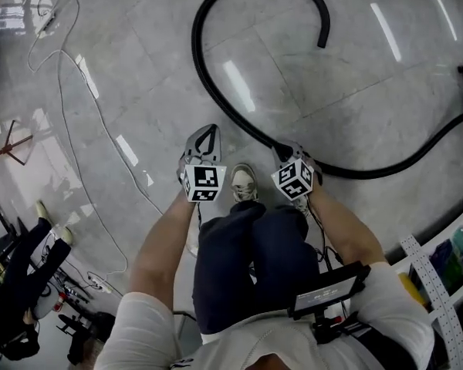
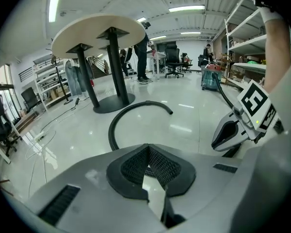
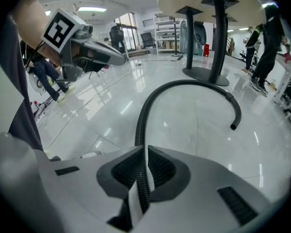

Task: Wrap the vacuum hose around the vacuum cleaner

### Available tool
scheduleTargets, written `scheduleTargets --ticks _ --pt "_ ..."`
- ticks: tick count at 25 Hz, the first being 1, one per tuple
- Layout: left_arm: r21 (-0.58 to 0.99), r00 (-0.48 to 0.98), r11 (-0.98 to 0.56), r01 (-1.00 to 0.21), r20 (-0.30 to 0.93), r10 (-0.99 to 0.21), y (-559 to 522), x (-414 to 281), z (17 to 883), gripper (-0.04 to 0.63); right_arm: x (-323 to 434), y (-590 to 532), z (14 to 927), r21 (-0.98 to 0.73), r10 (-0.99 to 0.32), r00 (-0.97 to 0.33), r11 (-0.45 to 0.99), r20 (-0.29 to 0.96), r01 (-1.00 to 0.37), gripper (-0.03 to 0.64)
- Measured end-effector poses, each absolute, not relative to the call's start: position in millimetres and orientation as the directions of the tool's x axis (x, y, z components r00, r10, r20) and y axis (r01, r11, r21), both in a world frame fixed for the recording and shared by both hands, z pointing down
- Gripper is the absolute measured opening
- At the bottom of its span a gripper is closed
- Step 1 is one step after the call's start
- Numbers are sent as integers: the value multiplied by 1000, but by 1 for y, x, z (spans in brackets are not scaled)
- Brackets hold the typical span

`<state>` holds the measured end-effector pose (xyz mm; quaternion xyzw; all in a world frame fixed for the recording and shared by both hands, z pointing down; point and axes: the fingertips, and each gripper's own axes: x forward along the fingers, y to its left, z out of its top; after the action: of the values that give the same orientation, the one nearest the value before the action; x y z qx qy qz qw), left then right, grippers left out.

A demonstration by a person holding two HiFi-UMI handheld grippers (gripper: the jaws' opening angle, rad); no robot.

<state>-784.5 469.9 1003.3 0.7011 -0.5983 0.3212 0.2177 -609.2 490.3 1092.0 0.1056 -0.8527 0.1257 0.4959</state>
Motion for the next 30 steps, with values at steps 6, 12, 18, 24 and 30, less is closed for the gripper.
scheduleTargets --ticks 6,12,18,24,30 --pt "-75 72 -180 -981 718 -692 486 -796 1047 2 -614 518 1171 -100 7 -398 972 917 -214 115" --pt "-65 84 -188 -980 720 -689 494 -802 1074 2 -610 534 1227 -92 45 -290 984 956 -150 190" --pt "-57 104 -207 -977 719 -687 490 -804 1085 2 -602 536 1254 -44 30 -184 997 983 -71 190" --pt "-57 181 -316 -947 718 -672 480 -785 1073 3 -600 527 1226 -59 40 -200 994 979 -93 183" --pt "-74 255 -444 -893 730 -635 468 -765 1030 6 -596 511 1137 -104 70 -251 987 965 -125 181"
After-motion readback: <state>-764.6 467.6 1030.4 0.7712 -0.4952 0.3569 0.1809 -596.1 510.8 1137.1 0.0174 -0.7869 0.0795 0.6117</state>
